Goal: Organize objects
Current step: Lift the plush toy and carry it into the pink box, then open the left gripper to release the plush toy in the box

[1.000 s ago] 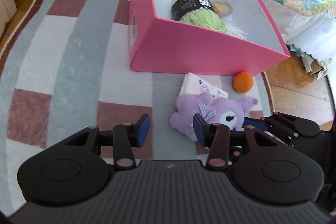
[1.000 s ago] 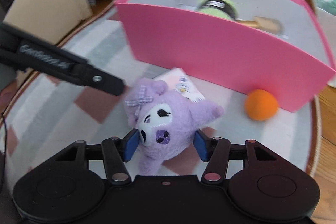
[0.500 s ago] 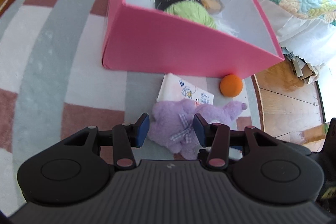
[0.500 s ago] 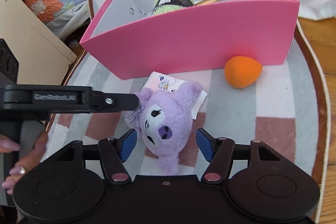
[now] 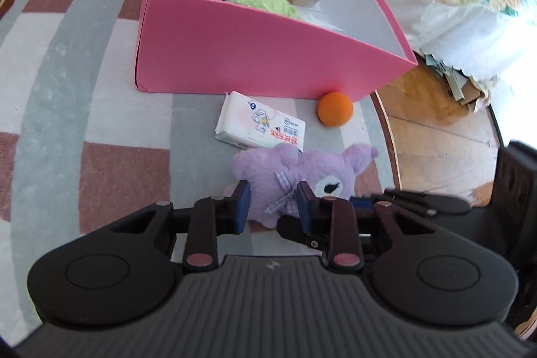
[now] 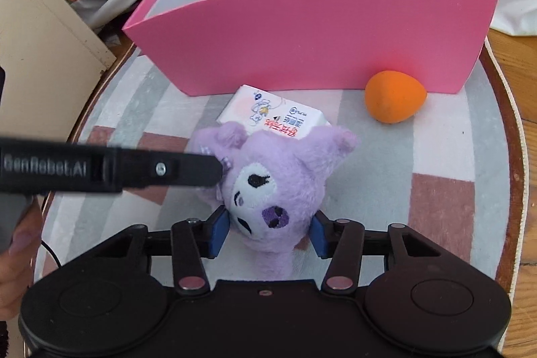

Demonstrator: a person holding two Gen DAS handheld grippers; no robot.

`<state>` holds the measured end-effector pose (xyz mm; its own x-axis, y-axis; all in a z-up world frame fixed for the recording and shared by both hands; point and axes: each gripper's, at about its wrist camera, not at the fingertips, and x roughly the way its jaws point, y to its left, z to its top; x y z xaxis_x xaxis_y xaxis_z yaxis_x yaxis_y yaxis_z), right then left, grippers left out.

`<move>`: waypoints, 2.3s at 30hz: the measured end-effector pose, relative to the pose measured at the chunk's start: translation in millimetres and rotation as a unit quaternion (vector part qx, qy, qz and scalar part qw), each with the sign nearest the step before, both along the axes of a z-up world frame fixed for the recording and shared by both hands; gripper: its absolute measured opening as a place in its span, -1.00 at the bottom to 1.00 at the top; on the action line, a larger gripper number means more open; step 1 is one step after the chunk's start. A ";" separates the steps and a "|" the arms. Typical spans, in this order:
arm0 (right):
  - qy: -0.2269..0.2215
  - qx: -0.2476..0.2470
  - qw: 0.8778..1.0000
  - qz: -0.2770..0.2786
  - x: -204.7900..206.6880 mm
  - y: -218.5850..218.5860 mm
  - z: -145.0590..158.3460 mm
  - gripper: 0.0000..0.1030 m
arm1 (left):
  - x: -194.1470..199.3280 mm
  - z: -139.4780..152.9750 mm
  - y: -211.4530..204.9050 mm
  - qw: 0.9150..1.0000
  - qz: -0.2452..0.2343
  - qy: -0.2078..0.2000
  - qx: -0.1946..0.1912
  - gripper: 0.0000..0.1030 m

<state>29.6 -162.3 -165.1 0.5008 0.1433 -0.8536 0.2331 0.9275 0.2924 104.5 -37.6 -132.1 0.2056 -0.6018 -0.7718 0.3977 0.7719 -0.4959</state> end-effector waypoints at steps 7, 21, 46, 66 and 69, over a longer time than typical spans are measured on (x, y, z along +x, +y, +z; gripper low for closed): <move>-0.047 -0.065 0.996 0.037 -12.5 18.2 34.9 0.06 | -12.2 31.7 14.3 0.999 -0.004 -0.023 -0.022 -0.44; -0.150 -0.118 0.980 0.064 0.9 19.7 141.4 0.00 | 11.1 140.6 21.0 0.995 0.012 -0.093 -0.024 -0.45; -0.060 0.094 0.988 -0.104 135.3 -33.8 76.4 -0.11 | 170.0 84.1 -57.8 0.983 -0.016 -0.050 0.177 -0.73; -0.028 0.061 0.991 -0.114 131.4 -31.4 86.6 0.08 | 169.2 91.0 -27.7 0.992 0.016 -0.067 0.102 -0.69; -0.054 0.038 0.988 -0.138 126.4 -43.9 89.7 0.09 | 162.8 94.3 -21.3 0.993 0.016 -0.069 0.090 -0.69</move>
